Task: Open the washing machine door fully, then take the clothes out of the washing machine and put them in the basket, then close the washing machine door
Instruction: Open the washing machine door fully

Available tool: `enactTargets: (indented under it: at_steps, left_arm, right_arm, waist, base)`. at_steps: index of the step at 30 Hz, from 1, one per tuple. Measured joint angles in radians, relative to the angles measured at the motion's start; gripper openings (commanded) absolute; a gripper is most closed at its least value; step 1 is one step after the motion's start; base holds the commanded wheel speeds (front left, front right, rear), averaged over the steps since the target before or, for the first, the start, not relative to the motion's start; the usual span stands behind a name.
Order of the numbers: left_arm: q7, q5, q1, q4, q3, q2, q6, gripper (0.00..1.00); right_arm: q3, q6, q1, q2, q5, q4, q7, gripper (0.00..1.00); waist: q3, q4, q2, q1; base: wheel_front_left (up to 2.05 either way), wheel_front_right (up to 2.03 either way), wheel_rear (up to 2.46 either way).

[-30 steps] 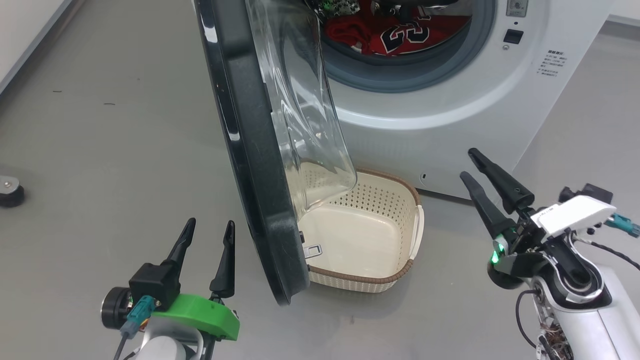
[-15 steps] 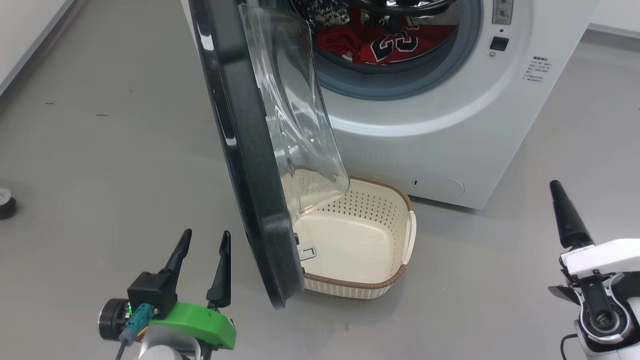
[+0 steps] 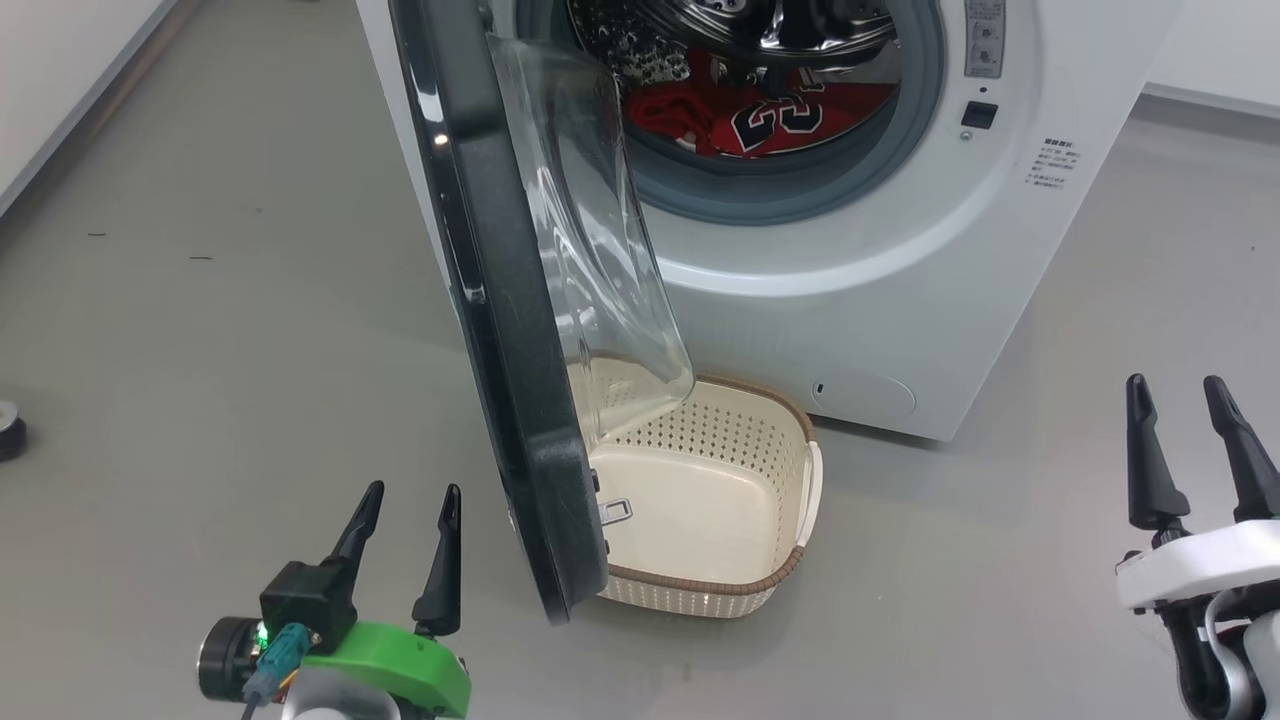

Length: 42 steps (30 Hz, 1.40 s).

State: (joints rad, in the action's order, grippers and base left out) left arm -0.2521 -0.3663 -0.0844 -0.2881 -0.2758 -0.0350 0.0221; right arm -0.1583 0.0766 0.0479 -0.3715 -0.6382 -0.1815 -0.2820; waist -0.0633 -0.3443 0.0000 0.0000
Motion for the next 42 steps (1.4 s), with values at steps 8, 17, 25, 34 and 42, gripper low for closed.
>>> enactTargets:
  at_steps: [8,17,25,34,42]
  left_arm:
    - [0.0,0.0,0.005,-0.001,0.003,0.0,0.0,1.0]
    - [0.0,0.006,0.007,-0.006,0.012,-0.001,0.0,1.0]
    - [0.0,0.016,0.007,-0.013,0.019,-0.001,0.0,1.0]
    - [0.0,0.017,0.007,-0.02,0.02,-0.001,0.0,1.0]
    - [0.0,0.017,0.007,-0.022,0.021,-0.001,0.0,1.0]
  right_arm:
    - [-0.031,-0.072,-0.045,0.078,0.139,0.014,0.023,1.0]
    - [-0.021,-0.09,-0.092,0.188,0.212,0.046,0.023,1.0]
    - [-0.017,-0.089,-0.119,0.236,0.259,0.054,0.023,1.0]
    - [-0.003,-0.078,-0.119,0.262,0.29,0.056,0.023,1.0]
    - [0.014,-0.06,-0.122,0.274,0.326,0.055,0.023,1.0]
  waist:
    - [0.005,0.002,0.0,0.0]
    - [0.007,0.013,0.0,0.0]
    - [0.003,0.024,0.0,0.0]
    - [-0.002,0.032,0.0,0.0]
    - [-0.005,0.036,0.0,0.0001]
  base:
    - [0.0,0.0,0.0]
    - [0.0,0.0,0.0]
    - [0.0,0.0,0.0]
    - [0.0,0.0,0.0]
    - [0.0,0.0,0.0]
